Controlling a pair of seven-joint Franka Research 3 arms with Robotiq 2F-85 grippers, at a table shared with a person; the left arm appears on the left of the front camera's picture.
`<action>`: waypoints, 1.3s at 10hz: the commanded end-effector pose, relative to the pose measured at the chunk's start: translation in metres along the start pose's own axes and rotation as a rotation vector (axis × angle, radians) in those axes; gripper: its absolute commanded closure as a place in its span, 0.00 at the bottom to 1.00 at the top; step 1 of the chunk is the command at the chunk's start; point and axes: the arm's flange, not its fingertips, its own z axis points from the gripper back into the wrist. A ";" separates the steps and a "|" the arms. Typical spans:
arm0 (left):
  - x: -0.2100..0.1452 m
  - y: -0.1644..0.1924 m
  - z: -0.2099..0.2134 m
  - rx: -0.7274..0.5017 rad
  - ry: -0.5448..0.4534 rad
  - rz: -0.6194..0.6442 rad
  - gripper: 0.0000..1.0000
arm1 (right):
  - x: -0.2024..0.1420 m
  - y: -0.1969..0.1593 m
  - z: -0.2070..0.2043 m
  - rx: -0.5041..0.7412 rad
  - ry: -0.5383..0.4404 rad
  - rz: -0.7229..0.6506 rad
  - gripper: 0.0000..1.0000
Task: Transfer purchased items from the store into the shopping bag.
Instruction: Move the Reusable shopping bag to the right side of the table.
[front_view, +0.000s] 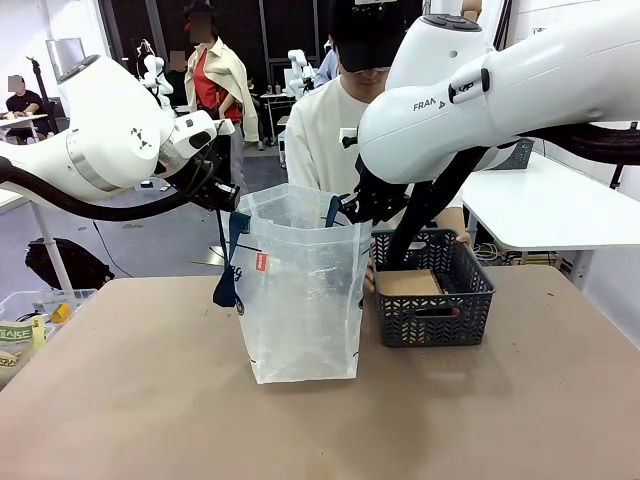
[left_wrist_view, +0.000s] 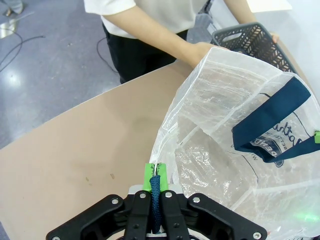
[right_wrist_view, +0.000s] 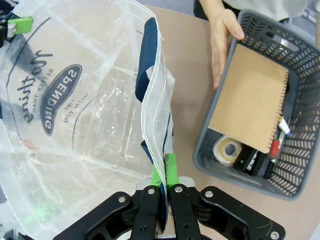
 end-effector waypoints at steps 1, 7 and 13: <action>-0.001 0.001 0.004 0.009 -0.012 0.010 1.00 | -0.001 -0.002 0.000 0.015 -0.003 0.006 1.00; -0.001 0.001 0.004 0.009 -0.012 0.010 1.00 | -0.001 -0.002 0.000 0.015 -0.003 0.006 1.00; -0.001 0.001 0.004 0.009 -0.012 0.010 1.00 | -0.001 -0.002 0.000 0.015 -0.003 0.006 1.00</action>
